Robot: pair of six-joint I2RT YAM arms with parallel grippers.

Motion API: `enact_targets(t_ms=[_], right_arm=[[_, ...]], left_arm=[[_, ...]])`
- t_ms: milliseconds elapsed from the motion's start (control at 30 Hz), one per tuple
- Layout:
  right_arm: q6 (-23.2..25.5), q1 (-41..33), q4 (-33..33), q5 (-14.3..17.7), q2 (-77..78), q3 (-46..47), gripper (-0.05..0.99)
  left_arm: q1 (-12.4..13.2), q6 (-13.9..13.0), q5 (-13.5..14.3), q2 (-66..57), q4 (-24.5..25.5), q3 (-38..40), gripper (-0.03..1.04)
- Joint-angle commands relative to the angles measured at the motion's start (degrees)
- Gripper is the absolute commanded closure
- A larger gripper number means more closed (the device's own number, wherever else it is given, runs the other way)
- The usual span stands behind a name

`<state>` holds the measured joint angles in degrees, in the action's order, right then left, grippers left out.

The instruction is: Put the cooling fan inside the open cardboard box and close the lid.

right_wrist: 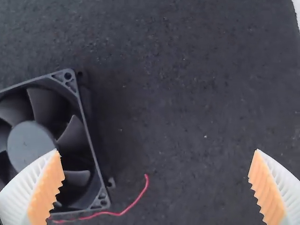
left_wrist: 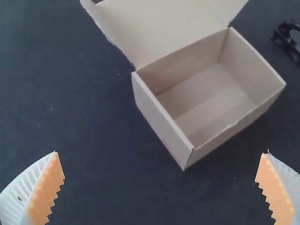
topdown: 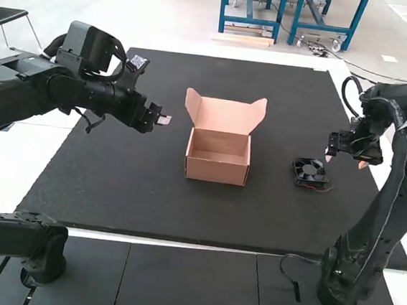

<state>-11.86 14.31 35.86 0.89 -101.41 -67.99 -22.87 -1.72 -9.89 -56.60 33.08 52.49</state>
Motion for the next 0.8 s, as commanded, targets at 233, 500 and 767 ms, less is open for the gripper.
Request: enact_targets(t_ms=[233, 500, 767], right_arm=[[-3.5, 0.6, 1.1, 0.8, -5.1, -5.0, 0.04], [-4.3, 0.3, 6.3, 0.7, -8.8, -9.4, 0.04], [-4.5, 0.1, 12.4, 0.2, -10.5, -12.1, 0.05]], left_arm=[[0.5, -0.6, -0.7, 1.1, -0.3, 1.1, 0.04], [0.5, -0.6, -0.7, 1.1, 0.0, 1.3, 0.04], [0.5, -0.6, -0.9, 1.1, -0.5, 1.6, 0.04]])
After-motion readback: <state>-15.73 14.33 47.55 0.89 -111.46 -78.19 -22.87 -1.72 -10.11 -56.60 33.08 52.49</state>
